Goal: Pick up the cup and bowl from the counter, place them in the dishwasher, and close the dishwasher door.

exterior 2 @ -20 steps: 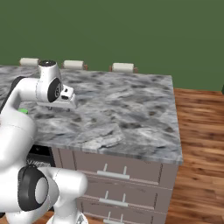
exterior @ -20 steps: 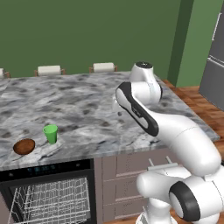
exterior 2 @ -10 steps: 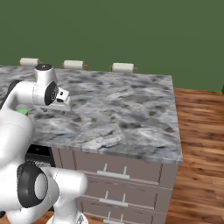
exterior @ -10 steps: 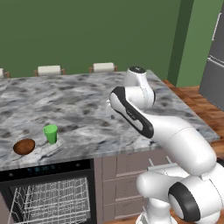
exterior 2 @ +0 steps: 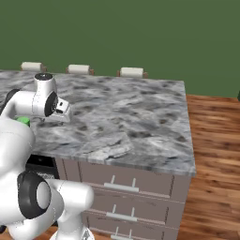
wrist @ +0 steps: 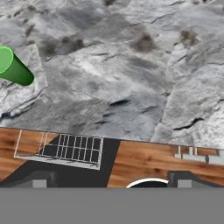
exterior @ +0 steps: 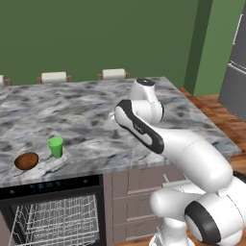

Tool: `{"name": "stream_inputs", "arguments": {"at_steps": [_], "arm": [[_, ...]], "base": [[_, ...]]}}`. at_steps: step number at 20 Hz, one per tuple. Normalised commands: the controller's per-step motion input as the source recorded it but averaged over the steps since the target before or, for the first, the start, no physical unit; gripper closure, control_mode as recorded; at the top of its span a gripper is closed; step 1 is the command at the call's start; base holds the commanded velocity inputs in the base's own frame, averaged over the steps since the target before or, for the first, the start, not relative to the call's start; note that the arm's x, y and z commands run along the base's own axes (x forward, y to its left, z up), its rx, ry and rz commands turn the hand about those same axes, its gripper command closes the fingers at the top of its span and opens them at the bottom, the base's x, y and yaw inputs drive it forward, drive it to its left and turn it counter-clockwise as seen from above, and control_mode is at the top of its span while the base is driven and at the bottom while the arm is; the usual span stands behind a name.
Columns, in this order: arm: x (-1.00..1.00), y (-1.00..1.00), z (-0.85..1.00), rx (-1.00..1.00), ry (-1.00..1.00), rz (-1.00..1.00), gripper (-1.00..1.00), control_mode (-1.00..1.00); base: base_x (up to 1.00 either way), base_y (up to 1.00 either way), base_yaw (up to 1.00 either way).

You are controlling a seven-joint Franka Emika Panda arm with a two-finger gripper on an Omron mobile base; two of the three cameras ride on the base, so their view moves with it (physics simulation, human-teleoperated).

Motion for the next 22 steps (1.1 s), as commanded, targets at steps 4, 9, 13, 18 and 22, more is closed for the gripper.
{"name": "stream_inputs", "arguments": {"at_steps": [4,9,13,18,22], "arm": [[0.05,0.39,-0.17,0.0,0.0,0.0,-1.0,-1.0],[0.1,0.34,-0.15,0.0,0.0,0.0,-1.0,-1.0],[0.16,0.31,-0.13,0.0,0.0,0.0,-1.0,-1.0],[0.16,0.33,-0.13,0.0,0.0,0.0,-1.0,-1.0],[0.15,0.33,-0.11,0.0,0.0,0.0,-1.0,-1.0]], "base": [[0.0,0.0,0.0],[0.0,0.0,0.0],[0.0,0.0,0.0],[0.0,0.0,0.0],[0.0,0.0,0.0]]}}
